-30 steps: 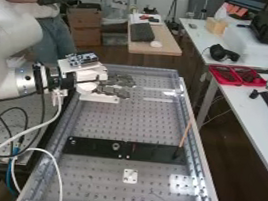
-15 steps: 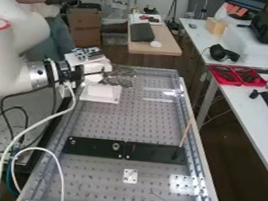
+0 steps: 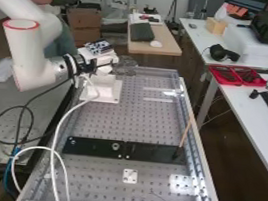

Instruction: Grab the larger nut and place it in the white container

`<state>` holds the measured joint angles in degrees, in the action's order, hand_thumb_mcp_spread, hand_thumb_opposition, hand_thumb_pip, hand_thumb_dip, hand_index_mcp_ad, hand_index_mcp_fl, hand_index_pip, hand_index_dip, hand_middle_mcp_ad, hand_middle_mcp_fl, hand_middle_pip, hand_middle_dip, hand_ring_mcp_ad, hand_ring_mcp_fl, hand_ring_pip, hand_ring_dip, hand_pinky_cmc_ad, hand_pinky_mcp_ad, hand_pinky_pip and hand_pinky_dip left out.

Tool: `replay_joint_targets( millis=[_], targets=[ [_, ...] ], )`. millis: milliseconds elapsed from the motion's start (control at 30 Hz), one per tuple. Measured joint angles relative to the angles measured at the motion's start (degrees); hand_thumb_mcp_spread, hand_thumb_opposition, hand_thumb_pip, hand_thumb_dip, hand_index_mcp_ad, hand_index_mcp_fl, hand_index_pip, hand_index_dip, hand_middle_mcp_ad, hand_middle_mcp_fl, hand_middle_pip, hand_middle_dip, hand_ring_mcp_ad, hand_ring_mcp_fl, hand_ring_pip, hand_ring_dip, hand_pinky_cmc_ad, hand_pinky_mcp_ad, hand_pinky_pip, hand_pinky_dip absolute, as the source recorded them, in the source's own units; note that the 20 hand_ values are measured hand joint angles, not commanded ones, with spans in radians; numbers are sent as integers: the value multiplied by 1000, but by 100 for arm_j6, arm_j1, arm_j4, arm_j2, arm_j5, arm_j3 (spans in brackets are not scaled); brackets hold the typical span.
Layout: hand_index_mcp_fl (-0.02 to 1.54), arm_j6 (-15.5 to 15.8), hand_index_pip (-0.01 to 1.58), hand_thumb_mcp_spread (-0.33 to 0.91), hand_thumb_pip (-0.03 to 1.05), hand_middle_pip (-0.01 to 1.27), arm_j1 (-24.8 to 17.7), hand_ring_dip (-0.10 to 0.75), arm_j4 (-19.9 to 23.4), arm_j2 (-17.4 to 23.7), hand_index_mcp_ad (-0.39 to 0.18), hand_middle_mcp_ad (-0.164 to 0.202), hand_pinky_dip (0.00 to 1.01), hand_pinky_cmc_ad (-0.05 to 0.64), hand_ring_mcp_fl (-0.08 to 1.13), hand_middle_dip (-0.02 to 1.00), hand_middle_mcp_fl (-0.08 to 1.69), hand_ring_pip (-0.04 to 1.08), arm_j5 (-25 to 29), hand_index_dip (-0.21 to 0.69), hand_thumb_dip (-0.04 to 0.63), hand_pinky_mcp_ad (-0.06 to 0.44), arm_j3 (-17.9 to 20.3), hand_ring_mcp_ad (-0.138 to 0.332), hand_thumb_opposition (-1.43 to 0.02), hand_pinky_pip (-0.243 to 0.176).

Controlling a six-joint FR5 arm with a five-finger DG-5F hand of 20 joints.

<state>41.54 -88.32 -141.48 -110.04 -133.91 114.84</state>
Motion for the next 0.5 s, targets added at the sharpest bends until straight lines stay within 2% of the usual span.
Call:
replay_joint_targets(
  millis=[133,200,233,300,333,467,500],
  targets=[
    [485,40,1541,353,578,134,-44,169,-74,-45,-168,66,319,363,0,255,9,108,63,201,138,312,-31,129,-935,-75],
    [340,117,1496,382,581,134,-45,169,-170,-52,-187,66,323,363,0,255,10,108,85,188,141,316,-52,133,-941,-75],
    [288,203,1438,414,607,136,-45,171,-269,-58,-220,66,333,363,0,255,10,112,103,157,176,316,-74,133,-944,-75],
    [209,342,1344,433,668,136,-40,171,-461,-70,-257,63,344,365,3,255,10,110,128,138,204,312,-111,133,-941,-75],
    [138,419,1288,415,668,136,-34,171,-590,-77,-267,66,377,365,0,255,10,89,143,94,206,316,-133,133,-927,-75],
    [38,525,1075,410,672,133,-4,171,-785,-68,-265,66,478,367,0,255,7,79,181,0,206,316,-154,133,-915,-75],
    [19,525,1033,394,682,131,-3,171,-785,-61,-265,66,490,367,0,255,9,80,183,0,206,316,-148,133,-899,-75]
  ],
)
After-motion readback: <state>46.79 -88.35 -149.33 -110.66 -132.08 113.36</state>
